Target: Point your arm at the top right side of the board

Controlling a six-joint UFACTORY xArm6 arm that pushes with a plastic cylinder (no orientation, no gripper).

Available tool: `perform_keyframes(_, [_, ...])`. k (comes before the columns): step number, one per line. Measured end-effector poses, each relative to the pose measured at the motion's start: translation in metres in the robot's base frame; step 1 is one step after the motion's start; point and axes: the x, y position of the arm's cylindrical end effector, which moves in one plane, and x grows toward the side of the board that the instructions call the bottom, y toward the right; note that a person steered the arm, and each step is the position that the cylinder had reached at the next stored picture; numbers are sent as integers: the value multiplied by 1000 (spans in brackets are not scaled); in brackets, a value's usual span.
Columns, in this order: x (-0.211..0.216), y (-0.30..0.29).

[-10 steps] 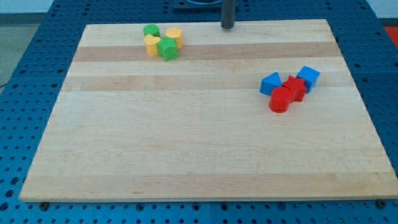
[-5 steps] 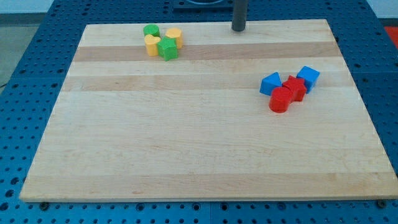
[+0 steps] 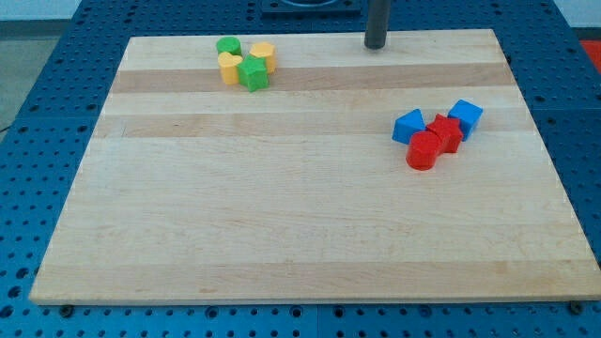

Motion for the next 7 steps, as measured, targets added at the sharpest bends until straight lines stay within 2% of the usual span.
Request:
perform_keyframes(4, [-25, 2])
perform_keyframes(6, [3, 78])
perform_keyframes(7, [75, 135])
